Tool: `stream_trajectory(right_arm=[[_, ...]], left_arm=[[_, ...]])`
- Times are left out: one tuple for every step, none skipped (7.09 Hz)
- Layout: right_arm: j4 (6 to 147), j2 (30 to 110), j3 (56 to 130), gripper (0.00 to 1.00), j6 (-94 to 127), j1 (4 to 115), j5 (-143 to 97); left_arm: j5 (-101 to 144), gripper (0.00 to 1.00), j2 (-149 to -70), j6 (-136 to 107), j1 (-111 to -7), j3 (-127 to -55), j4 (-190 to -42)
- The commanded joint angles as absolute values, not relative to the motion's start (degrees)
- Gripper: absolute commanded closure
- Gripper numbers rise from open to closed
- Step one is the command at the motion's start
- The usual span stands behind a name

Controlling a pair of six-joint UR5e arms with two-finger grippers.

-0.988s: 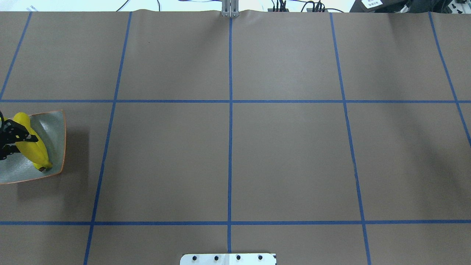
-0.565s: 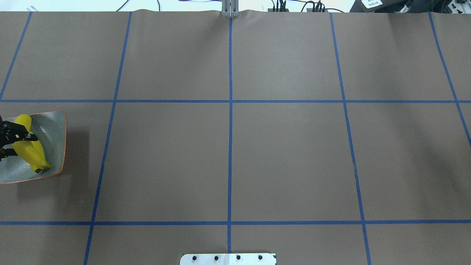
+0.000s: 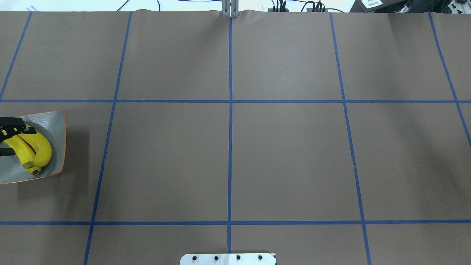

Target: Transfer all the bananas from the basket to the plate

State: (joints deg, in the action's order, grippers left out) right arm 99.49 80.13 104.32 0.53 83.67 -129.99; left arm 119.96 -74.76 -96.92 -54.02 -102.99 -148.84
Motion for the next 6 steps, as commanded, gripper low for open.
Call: stream_trajectory(right_arm=[[99.5, 80.4, 104.3, 0.0, 0.5, 83.7, -130.0], [99.4, 81.0, 104.6, 0.0, 0.4, 83.7, -130.1], [99.4, 82.5, 104.9, 0.0, -0.3, 83.7, -130.0], [98.4, 86.0, 105.5, 0.0, -5.0, 83.9, -129.9], [93.9, 91.0, 105.3, 0.0, -8.1, 85.2, -129.9], [86.9, 96.7, 104.3, 0.0, -8.5, 85.6, -129.7]], left_arm=[[126.1, 0.0, -75.1, -95.7, -59.1, -104.9, -148.5], [126.4, 0.0, -75.5, -95.7, -59.8, -106.9, -148.4], [126.4, 0.0, -75.8, -94.8, -59.8, -108.6, -148.4], [126.5, 0.0, -75.8, -92.2, -59.8, -109.2, -148.4], [126.4, 0.0, -75.8, -90.7, -59.8, -109.2, -148.5], [126.3, 0.0, -75.9, -90.7, -59.7, -109.4, -148.5]])
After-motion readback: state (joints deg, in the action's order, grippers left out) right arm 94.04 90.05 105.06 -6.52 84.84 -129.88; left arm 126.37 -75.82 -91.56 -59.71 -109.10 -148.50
